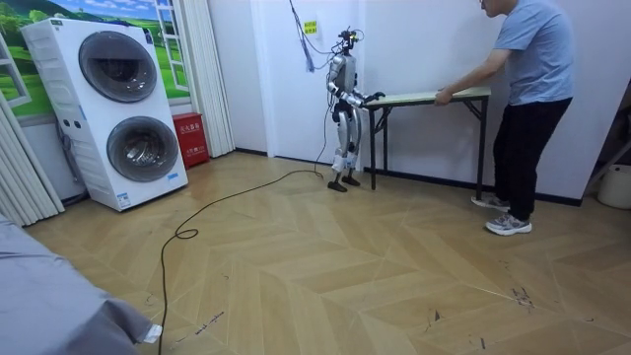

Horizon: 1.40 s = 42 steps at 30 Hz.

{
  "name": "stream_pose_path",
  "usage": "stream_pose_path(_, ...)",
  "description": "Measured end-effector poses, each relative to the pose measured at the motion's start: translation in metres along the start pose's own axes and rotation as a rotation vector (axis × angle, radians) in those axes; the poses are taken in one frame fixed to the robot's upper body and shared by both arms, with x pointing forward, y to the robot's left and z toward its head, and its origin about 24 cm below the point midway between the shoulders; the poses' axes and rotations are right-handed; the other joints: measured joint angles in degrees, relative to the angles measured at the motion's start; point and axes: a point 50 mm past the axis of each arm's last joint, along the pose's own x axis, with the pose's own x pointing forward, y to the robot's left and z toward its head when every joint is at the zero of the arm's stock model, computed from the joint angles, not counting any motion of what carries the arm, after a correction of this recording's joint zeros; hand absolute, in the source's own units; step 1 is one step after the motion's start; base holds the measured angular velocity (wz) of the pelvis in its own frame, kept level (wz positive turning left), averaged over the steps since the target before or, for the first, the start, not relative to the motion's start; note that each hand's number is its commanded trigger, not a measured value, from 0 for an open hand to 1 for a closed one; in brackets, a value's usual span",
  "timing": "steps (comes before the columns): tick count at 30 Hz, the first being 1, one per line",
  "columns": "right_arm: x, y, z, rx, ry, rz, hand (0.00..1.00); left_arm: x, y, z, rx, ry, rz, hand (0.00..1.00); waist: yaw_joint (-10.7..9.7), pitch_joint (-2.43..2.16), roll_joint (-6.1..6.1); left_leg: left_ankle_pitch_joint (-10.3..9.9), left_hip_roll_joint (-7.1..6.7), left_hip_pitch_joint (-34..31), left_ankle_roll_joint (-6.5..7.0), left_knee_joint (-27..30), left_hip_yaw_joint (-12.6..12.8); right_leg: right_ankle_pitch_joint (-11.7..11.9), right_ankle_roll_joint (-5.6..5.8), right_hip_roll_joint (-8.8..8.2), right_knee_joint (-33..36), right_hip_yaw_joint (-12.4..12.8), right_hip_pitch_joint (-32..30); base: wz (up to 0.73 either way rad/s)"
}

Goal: Move table with human

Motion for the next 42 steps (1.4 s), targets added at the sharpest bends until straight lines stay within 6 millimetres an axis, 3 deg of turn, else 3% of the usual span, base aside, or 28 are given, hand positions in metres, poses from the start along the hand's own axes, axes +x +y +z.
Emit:
stream_pose_path(4, -0.001, -0.002, 0.002, -0.006, 0.004, -0.019, 1.00, 0.000, 0.001, -0.002, -0.003, 0.015, 0.022, 1.00, 0.0, -0.08, -0.22, 0.1, 0.14, 1.9, 0.09, -2.3, 0.3, 1.7, -0.65, 0.43, -4.8, 1.7, 2.7, -0.10)
stream_pose_path(6, -0.001, -0.002, 0.001, -0.005, 0.010, -0.027, 1.00, 0.000, 0.001, -0.003, -0.004, 0.019, 0.032, 1.00, 0.0, -0.07, -0.60, -0.4, 0.28, 2.7, -4.52, -3.6, 0.7, 3.1, -1.11, 0.73, -6.9, 2.2, 3.8, -0.11)
stream_pose_path(7, -0.001, -0.003, 0.001, -0.006, 0.015, -0.030, 1.00, 0.000, 0.001, -0.003, -0.004, 0.022, 0.036, 1.00, 0.1, -0.07, -0.77, -0.5, 0.65, 3.5, -8.18, -4.8, 1.4, 4.5, -1.31, 1.46, -8.1, 2.5, 4.4, -0.12)
stream_pose_path(9, 0.000, -0.002, 0.002, -0.007, 0.017, -0.036, 1.00, 0.000, 0.002, -0.002, -0.005, 0.021, 0.040, 1.00, 0.0, -0.04, -0.96, -0.3, 1.13, 3.8, -7.88, -5.6, 4.9, 4.6, -1.29, 2.17, -9.6, 2.7, 5.4, -0.11)
stream_pose_path(12, 0.000, -0.003, 0.003, -0.005, 0.019, -0.039, 1.00, 0.000, 0.002, -0.003, -0.003, 0.028, 0.039, 1.00, -0.1, -0.05, -0.92, -0.3, 1.17, 4.0, -7.89, -5.6, 5.3, 4.0, -1.19, 3.13, -9.6, 2.8, 5.3, -0.03)
stream_pose_path(13, -0.001, -0.004, 0.003, -0.003, 0.019, -0.041, 1.00, 0.000, 0.001, -0.004, 0.002, 0.031, 0.038, 1.00, -0.2, -0.01, -0.70, -0.4, 1.31, 4.4, -8.59, -6.1, 5.8, 3.8, -1.79, 4.36, -9.9, 2.8, 5.3, 0.07)
stream_pose_path(14, -0.001, -0.005, 0.004, 0.001, 0.019, -0.047, 1.00, 0.000, 0.001, -0.004, 0.003, 0.030, 0.044, 1.00, -0.2, 0.01, -1.32, -0.7, 1.00, 3.7, -13.89, -5.1, 7.7, 5.2, -3.42, 4.13, -9.9, 3.1, 5.5, 0.06)
stream_pose_path(15, -0.001, -0.004, 0.005, 0.003, 0.013, -0.041, 1.00, 0.001, -0.001, -0.004, 0.009, 0.028, 0.035, 1.00, -0.5, 0.27, -2.16, -5.3, 4.23, -1.1, -7.51, 3.9, 13.5, 3.3, -1.98, 2.44, -7.9, 4.7, 4.6, 0.16)
stream_pose_path(16, -0.001, -0.004, 0.006, 0.007, 0.008, -0.038, 1.00, 0.001, -0.002, -0.003, 0.012, 0.025, 0.027, 1.00, -0.9, 0.14, -1.88, -9.6, 7.37, -3.5, -6.32, 8.7, 13.8, 1.1, -0.26, 2.95, -6.3, 6.0, 3.7, 0.22)
stream_pose_path(17, -0.001, -0.005, 0.007, 0.012, 0.002, -0.043, 1.00, 0.003, -0.005, -0.005, 0.029, 0.029, 0.015, 1.00, -0.9, 0.02, -1.60, -12.9, 8.75, -5.4, -5.52, 12.4, 15.3, -2.9, 0.64, 3.54, -3.6, 6.4, 2.5, 0.23)
stream_pose_path(18, -0.002, -0.005, 0.008, 0.017, -0.006, -0.043, 1.00, 0.003, -0.006, -0.005, 0.033, 0.034, 0.008, 1.00, -0.7, -0.03, -1.76, -13.0, 8.44, -5.2, -4.97, 12.2, 15.5, -3.2, 0.82, 3.21, -3.1, 5.9, 2.2, 0.00)
stream_pose_path(19, -0.005, -0.007, 0.009, 0.021, -0.012, -0.054, 1.00, 0.002, -0.006, -0.007, 0.031, 0.042, 0.011, 1.00, 0.1, -0.06, -1.67, -12.1, 8.19, -3.5, -3.79, 10.3, 15.8, -2.0, 1.21, 3.00, -3.6, 5.6, 2.2, -0.18)
stream_pose_path(20, -0.007, -0.009, 0.008, 0.023, -0.010, -0.062, 1.00, 0.001, -0.005, -0.009, 0.029, 0.049, 0.018, 1.00, 0.6, -0.03, -1.63, -11.1, 7.59, -1.6, -2.32, 7.5, 16.1, -0.9, 0.91, 2.56, -4.1, 5.8, 2.8, -0.17)
stream_pose_path(21, -0.008, -0.010, 0.007, 0.024, -0.009, -0.067, 1.00, 0.000, -0.004, -0.009, 0.029, 0.055, 0.021, 1.00, 0.7, -0.03, -1.62, -10.7, 7.39, -0.9, -1.76, 6.4, 16.3, -0.8, 0.84, 2.45, -4.6, 5.9, 3.1, -0.10)
stream_pose_path(22, -0.009, -0.010, 0.006, 0.026, -0.004, -0.070, 1.00, -0.001, -0.003, -0.010, 0.029, 0.060, 0.026, 1.00, 0.9, -0.02, -1.64, -10.2, 7.27, 0.0, -1.62, 5.1, 16.6, -0.3, 0.52, 2.44, -5.0, 5.9, 3.6, 0.00)
stream_pose_path(24, -0.010, -0.011, 0.004, 0.027, 0.001, -0.072, 1.00, -0.002, -0.001, -0.009, 0.030, 0.063, 0.029, 1.00, 1.0, -0.02, -1.65, -9.0, 7.02, 1.4, -3.32, 2.6, 16.5, 1.4, 0.47, 2.36, -7.3, 5.9, 4.4, -0.02)
stream_pose_path(26, -0.010, -0.011, 0.005, 0.022, 0.001, -0.071, 1.00, -0.002, 0.000, -0.008, 0.028, 0.061, 0.033, 1.00, 1.1, -0.02, -1.70, -8.2, 6.65, 2.2, -4.07, 0.8, 16.5, 2.2, 0.24, 2.05, -8.5, 5.8, 4.9, 0.00)
stream_pose_path(33, -0.011, -0.015, 0.003, 0.001, 0.014, -0.089, 1.00, -0.006, 0.008, -0.011, 0.021, 0.071, 0.069, 0.97, 1.1, 0.18, -2.01, -7.3, 6.67, 4.7, -4.04, -1.6, 16.4, 1.9, -0.32, 2.42, -10.0, 5.8, 7.5, -0.01)
stream_pose_path(35, -0.010, -0.017, 0.000, -0.002, 0.022, -0.095, 0.82, -0.007, 0.012, -0.010, 0.021, 0.068, 0.079, 0.74, 1.1, 0.32, -2.22, -7.2, 6.83, 5.6, -3.90, -2.2, 16.3, 1.7, -0.80, 2.71, -10.4, 5.8, 8.3, -0.02)
stream_pose_path(36, -0.008, -0.017, -0.001, -0.002, 0.028, -0.087, 0.75, -0.007, 0.013, -0.009, 0.021, 0.063, 0.082, 0.64, 1.1, 0.32, -2.23, -6.8, 6.90, 6.0, -3.11, -3.0, 16.2, 1.6, -0.88, 2.92, -10.3, 5.8, 8.3, -0.05)
stream_pose_path(37, -0.007, -0.017, -0.002, -0.002, 0.030, -0.084, 0.65, -0.007, 0.013, -0.009, 0.021, 0.061, 0.081, 0.60, 1.1, 0.32, -2.23, -6.6, 6.93, 6.1, -2.72, -3.3, 16.2, 1.6, -0.93, 3.14, -10.3, 5.8, 8.2, -0.03)
stream_pose_path(38, -0.007, -0.017, -0.002, -0.001, 0.031, -0.080, 0.43, -0.007, 0.014, -0.008, 0.022, 0.058, 0.079, 0.51, 1.1, 0.32, -2.23, -6.1, 6.96, 6.1, -1.85, -4.0, 16.2, 1.6, -0.94, 3.46, -10.3, 5.7, 8.0, 0.00)
stream_pose_path(40, -0.007, -0.019, -0.004, 0.007, 0.036, -0.089, 0.31, -0.007, 0.016, -0.008, 0.026, 0.061, 0.084, 0.11, 1.0, 0.32, -2.23, -5.8, 6.98, 6.6, -1.45, -4.7, 16.2, 1.6, -0.96, 3.53, -10.3, 5.5, 8.0, 0.00)
stream_pose_path(41, -0.007, -0.021, -0.005, 0.006, 0.042, -0.090, 0.20, -0.007, 0.018, -0.008, 0.027, 0.062, 0.089, 0.02, 0.9, 0.34, -2.28, -5.8, 7.01, 6.9, -1.44, -4.9, 16.2, 1.5, -0.97, 3.56, -10.3, 5.2, 8.1, 0.00)
stream_pose_path(42, -0.008, -0.022, -0.006, 0.005, 0.046, -0.088, 0.09, -0.007, 0.019, -0.008, 0.045, 0.066, 0.090, 0.00, 0.9, 0.33, -2.30, -5.9, 7.02, 7.1, -1.45, -5.0, 16.1, 1.5, -0.98, 3.57, -10.2, 5.0, 8.1, 0.00)
